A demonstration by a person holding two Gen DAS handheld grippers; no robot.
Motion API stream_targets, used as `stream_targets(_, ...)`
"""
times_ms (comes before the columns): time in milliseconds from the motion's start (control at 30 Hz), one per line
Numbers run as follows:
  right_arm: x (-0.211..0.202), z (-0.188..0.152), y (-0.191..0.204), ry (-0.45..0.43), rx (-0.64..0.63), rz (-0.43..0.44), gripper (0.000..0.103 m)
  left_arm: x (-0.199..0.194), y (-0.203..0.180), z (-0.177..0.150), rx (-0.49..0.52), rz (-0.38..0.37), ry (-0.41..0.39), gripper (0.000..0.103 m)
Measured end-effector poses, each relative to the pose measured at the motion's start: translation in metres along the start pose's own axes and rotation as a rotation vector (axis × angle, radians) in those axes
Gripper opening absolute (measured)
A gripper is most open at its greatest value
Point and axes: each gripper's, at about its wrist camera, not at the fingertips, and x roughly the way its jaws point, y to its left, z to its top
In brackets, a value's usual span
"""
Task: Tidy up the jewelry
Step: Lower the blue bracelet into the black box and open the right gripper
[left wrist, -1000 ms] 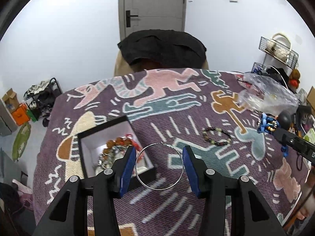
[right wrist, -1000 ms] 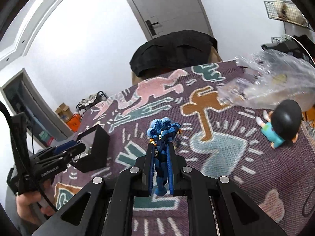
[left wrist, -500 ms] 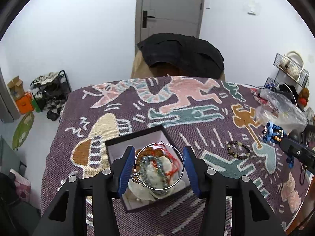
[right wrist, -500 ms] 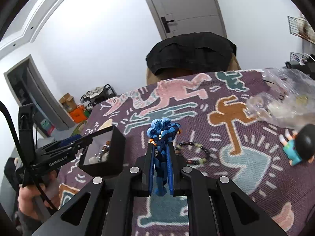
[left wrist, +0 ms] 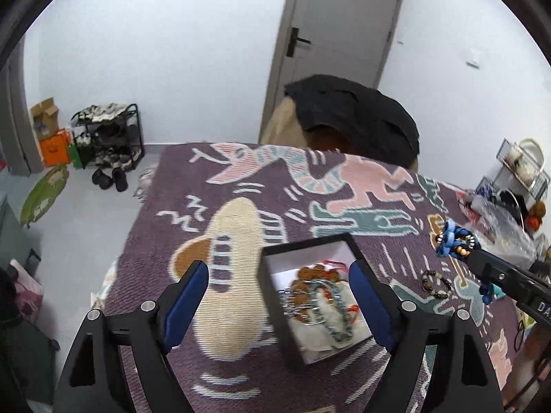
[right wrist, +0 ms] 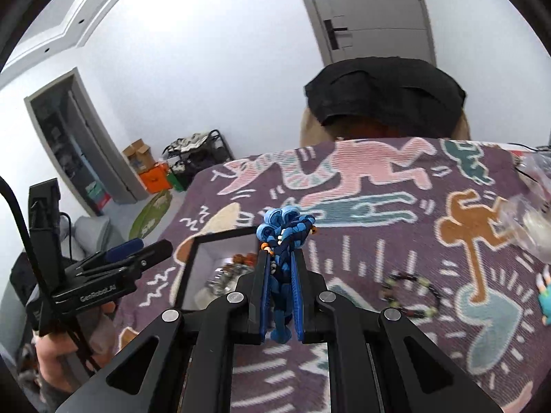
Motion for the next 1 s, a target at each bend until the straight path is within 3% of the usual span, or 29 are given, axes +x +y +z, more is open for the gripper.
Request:
stream_targets(533, 0.054, 0.014, 0.066, 0.073, -0.069, 0.112, 0.015, -0.039, 0.068, -0.010, -0.129, 0.050, -0.071, 0.089)
stream_targets(567, 0.059, 0.015, 0.068, 0.091, -0.068, 0.125, 0.027, -0.041, 0.070, -0.011, -0.133, 0.051, -0.077, 0.089)
stream_targets(600, 0.064, 0.015, 0.069, 0.115, -0.066, 0.133, 0.049, -0.043, 0.072, -0.012, -0.136, 0.054, -0.084, 0.090)
stream_targets(667, 0.069, 0.016, 0.066, 0.131, -0.048, 0.130, 0.069, -0.046, 0.073, -0.012, -0.139, 0.056, -0.093, 0.096)
stream_targets(767, 0.066, 0.017, 0.054, 0.123, -0.012, 0.112, 0.070, -0.051, 0.072, -0.013, -0.136, 0.058, -0.119, 0.103)
stream_targets(1000, 0.050, 0.011, 0.021, 0.118, 0.028, 0.035, 0.073, -0.047, 0.045, -0.010, -0.080, 0.021, -0.119, 0.103)
